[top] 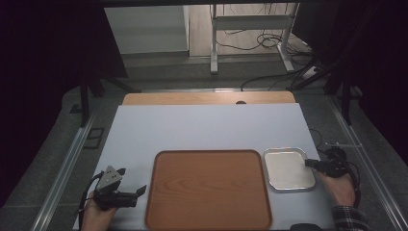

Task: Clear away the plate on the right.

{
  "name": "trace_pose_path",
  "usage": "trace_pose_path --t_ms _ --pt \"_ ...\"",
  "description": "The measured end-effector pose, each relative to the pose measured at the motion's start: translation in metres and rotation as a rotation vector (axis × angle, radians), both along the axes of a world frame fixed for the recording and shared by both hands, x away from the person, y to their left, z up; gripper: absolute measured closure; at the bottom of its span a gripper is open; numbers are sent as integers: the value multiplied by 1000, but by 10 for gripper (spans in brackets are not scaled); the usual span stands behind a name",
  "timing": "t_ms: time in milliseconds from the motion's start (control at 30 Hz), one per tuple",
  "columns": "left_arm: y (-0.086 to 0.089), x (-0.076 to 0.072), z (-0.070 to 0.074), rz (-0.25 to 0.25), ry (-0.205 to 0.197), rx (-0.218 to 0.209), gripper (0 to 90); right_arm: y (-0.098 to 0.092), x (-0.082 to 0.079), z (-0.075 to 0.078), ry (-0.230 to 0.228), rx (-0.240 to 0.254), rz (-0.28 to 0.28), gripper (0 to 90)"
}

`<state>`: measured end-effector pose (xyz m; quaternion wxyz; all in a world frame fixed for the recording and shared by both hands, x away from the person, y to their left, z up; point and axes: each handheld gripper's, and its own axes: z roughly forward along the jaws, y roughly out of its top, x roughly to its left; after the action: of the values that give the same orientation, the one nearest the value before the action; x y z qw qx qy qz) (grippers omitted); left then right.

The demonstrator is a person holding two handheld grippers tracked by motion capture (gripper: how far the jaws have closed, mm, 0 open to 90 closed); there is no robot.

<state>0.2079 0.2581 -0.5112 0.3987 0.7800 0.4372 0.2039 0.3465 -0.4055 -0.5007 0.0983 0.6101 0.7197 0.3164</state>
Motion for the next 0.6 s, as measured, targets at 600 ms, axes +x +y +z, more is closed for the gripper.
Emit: trace_pose_path --t_ms 600 --pt "2 -1 1 9 -13 -3 14 -12 -1 7 42 167 -90 883"
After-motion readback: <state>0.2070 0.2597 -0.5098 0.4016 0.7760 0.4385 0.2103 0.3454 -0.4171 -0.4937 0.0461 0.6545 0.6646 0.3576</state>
